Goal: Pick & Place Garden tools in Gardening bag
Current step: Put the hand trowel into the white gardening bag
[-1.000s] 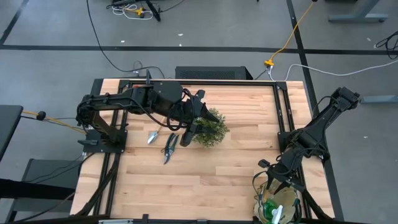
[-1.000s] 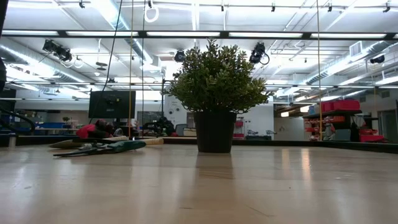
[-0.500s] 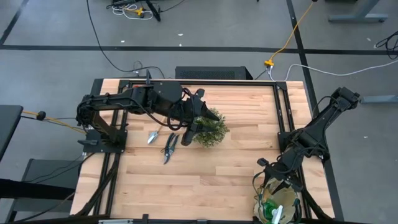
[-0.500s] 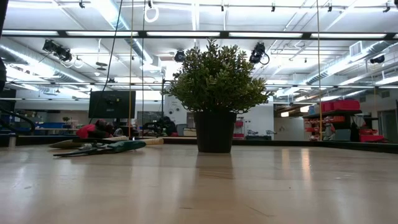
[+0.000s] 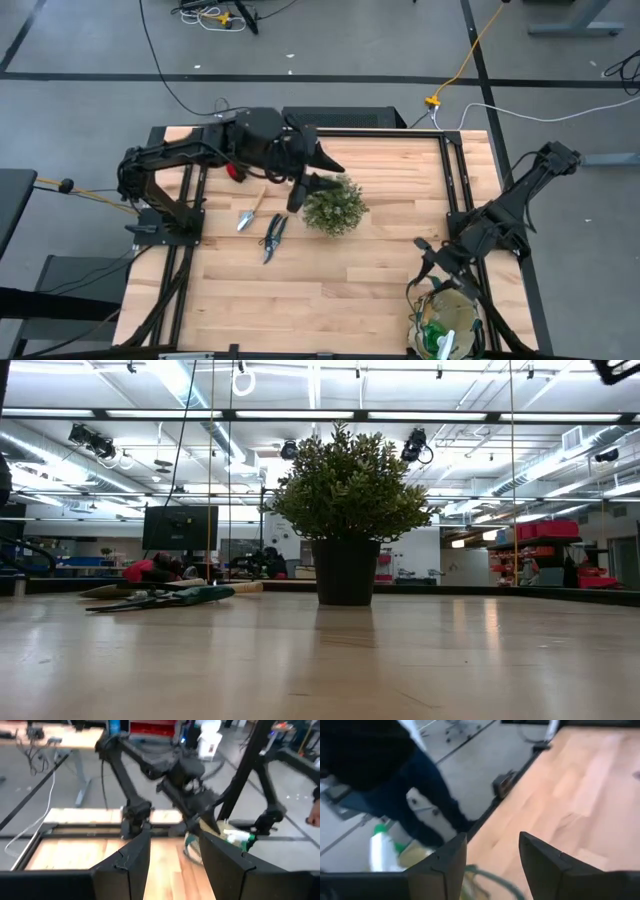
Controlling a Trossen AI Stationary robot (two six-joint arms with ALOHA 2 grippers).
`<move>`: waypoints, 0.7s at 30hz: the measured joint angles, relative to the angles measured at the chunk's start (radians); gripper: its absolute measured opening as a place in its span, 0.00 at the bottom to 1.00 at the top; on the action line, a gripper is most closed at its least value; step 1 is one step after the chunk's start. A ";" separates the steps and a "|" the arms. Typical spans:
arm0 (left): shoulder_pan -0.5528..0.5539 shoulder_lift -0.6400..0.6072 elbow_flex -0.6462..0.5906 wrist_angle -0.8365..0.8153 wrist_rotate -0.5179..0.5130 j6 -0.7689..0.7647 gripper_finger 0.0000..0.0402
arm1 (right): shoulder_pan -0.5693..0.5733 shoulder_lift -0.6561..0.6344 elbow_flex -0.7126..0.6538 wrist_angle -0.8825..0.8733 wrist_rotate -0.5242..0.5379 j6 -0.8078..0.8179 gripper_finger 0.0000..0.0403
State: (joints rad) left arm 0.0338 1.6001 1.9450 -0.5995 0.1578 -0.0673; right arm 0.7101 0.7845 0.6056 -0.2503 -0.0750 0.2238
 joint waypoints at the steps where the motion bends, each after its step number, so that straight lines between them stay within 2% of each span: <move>1: 0.008 -0.003 0.000 -0.020 0.000 0.000 0.44 | -0.007 -0.008 0.000 0.003 0.021 -0.006 0.45; 10: 0.067 -0.003 0.000 -0.173 -0.002 0.029 0.44 | -0.075 -0.060 0.000 0.023 0.266 -0.023 0.45; 18: 0.071 0.001 -0.016 -0.312 -0.039 0.065 0.44 | -0.131 -0.061 0.000 0.075 0.378 -0.026 0.45; 21: 0.071 0.001 -0.037 -0.330 -0.041 0.073 0.44 | -0.152 -0.060 0.000 0.100 0.382 -0.026 0.45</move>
State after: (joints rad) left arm 0.1047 1.6009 1.9084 -0.9296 0.1169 0.0053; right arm 0.5584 0.7242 0.6060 -0.1500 0.3067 0.1977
